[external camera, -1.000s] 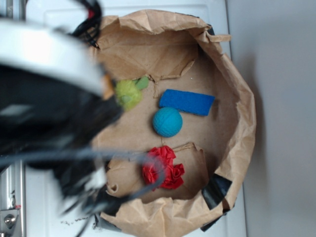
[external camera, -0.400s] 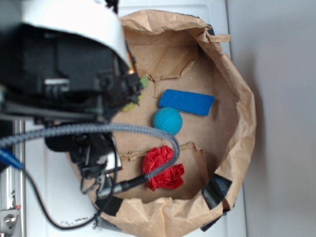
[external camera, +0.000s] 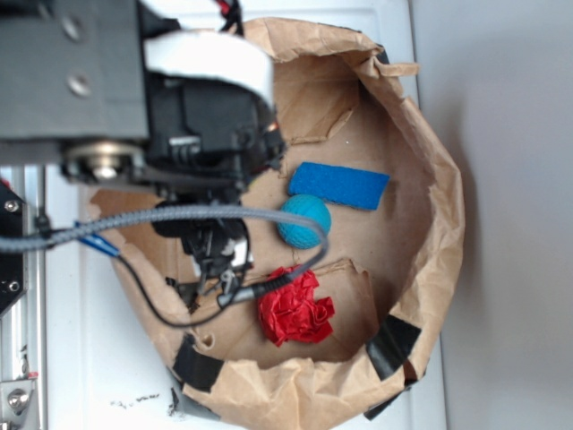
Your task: Grab the green animal.
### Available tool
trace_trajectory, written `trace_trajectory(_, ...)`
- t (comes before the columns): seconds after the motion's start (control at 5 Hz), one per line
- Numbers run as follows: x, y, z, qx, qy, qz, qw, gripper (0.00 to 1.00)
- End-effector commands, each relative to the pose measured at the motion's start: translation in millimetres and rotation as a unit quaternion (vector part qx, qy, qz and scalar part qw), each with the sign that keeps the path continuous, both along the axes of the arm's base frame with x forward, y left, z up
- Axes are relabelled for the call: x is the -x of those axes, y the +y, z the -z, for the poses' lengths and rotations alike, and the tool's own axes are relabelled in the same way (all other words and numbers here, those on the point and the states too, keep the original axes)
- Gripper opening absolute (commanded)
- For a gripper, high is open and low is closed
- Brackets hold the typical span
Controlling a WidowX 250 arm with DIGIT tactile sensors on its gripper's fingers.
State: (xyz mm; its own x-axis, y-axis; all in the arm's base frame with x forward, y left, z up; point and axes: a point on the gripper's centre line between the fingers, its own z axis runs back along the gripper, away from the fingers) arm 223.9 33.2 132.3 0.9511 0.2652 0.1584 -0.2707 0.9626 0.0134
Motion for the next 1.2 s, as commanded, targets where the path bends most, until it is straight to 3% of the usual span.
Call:
trace_trajectory(0.0, -11.0, 29.2, 49.8, -0.057, -0.004, -0.035, 0.998, 1.00)
trace_trajectory(0.2, -11.2, 28.1, 74.0, -0.055, 0.019, -0.041, 0.997, 1.00)
trace_trajectory(0.6, -4.1, 9.4, 87.9, -0.069, 0.035, -0.034, 0.996, 1.00)
trace_trajectory(0.8, 7.7, 11.0, 85.9, -0.065, 0.018, -0.058, 0.996, 0.00)
trace_trajectory(1.0, 7.2, 8.0, 92.1, -0.046, 0.003, -0.060, 0.997, 0.00)
